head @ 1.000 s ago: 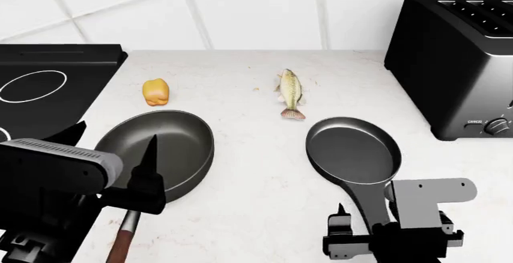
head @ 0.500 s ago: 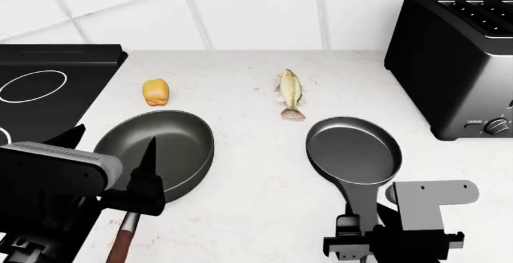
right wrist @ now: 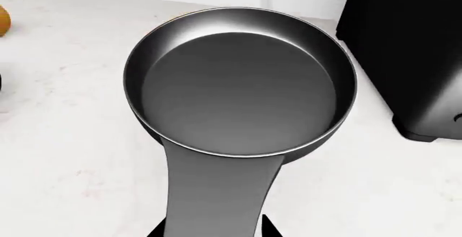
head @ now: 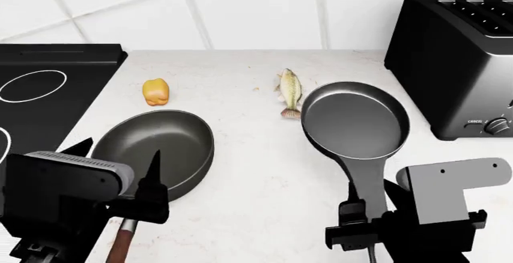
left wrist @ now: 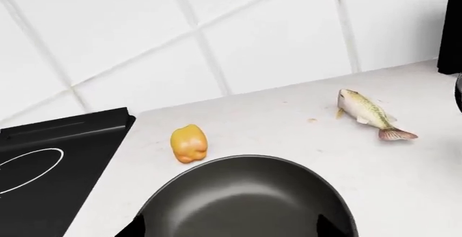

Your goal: Place both pans onto different burners. Then place the bell pepper and the fish on different pans.

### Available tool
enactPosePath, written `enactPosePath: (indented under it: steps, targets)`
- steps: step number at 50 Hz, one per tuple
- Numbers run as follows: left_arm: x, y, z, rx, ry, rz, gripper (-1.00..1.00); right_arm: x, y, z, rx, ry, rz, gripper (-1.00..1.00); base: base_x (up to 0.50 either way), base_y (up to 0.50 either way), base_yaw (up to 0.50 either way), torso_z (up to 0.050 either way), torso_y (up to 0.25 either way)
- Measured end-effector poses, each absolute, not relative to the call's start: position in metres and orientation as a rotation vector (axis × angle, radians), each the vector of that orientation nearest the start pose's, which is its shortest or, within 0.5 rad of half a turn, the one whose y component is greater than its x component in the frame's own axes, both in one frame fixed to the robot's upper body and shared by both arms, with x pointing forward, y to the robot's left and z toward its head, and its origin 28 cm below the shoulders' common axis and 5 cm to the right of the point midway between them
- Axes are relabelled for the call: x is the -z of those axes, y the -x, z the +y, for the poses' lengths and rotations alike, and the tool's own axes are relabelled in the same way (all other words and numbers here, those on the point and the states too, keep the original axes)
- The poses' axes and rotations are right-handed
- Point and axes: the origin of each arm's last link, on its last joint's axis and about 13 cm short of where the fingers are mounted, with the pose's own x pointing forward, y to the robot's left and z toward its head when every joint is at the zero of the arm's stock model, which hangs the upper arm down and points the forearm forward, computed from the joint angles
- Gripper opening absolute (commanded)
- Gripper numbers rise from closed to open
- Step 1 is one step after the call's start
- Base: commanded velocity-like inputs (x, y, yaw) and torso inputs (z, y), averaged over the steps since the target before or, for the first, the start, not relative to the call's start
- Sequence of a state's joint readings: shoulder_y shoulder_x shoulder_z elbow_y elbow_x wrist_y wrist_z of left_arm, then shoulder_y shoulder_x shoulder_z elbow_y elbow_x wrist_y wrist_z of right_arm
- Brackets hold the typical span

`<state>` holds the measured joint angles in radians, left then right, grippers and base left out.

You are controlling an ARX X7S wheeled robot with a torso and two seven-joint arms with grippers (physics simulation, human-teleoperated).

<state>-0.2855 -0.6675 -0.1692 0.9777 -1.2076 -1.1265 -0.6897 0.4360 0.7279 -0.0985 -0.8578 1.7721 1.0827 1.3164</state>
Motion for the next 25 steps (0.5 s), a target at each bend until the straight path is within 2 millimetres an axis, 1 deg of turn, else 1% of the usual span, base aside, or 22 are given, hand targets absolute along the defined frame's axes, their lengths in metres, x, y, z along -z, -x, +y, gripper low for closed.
enactPosePath:
  steps: [8,16,25]
  targets:
    - [-0.191,-0.155,0.247,0.092,-0.11,0.14,1.0,-0.201,-0.141,-0.114,-0.051,0.109,0.312,-1.0,0.0,0.0,0.0,0.0,0.001]
    - [-0.188,-0.145,0.247,0.079,-0.079,0.236,1.0,-0.201,-0.139,-0.115,-0.06,0.115,0.307,-1.0,0.0,0.0,0.0,0.0,0.001]
    - [-0.184,-0.136,0.248,0.066,-0.068,0.301,1.0,-0.199,-0.139,-0.114,-0.072,0.118,0.307,-1.0,0.0,0.0,0.0,0.002,0.002]
